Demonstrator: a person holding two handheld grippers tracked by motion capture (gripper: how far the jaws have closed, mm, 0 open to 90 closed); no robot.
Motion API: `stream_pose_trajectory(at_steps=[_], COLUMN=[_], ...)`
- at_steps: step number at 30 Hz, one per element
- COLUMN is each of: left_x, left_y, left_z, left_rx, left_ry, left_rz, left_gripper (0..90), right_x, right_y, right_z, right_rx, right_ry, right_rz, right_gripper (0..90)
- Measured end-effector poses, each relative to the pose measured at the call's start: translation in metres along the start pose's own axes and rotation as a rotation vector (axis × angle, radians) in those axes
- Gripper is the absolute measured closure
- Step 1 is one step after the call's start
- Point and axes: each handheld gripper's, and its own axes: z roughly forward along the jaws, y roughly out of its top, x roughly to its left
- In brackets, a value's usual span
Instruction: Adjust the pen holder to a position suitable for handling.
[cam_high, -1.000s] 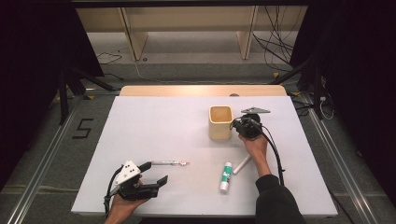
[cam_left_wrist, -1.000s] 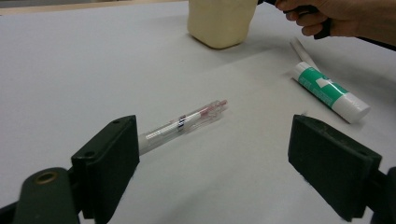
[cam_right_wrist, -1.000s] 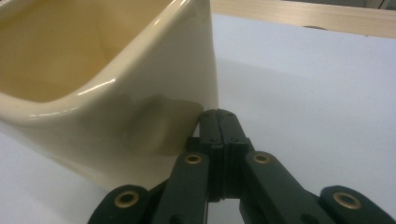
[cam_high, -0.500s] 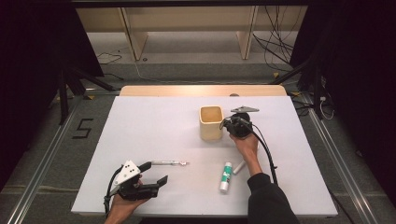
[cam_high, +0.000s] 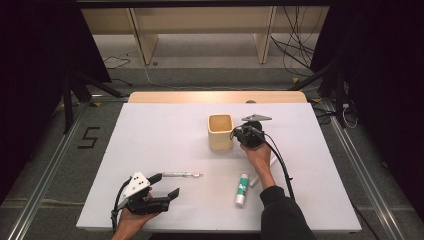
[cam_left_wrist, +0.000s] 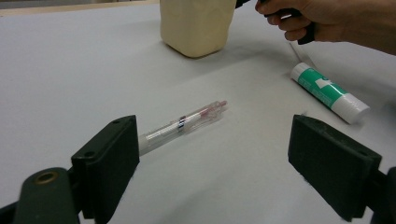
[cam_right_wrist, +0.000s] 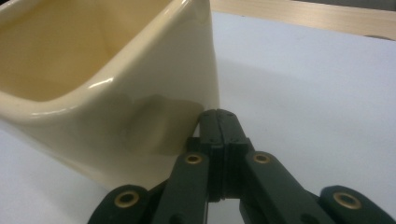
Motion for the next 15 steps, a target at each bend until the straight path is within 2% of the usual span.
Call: stream_pose_trajectory(at_steps=[15], left_x=[0.000], left_y=[0.000], left_z=[0.000], left_rx=[-0.002], left_ry=[0.000], left_rz=[-0.003], left_gripper=[16.2], right_x=[0.014], right_y=[0.002], right_z=[0.006], right_rx=[0.001], right_ry=[0.026], right_rz=[-0.011], right_gripper=[90.0])
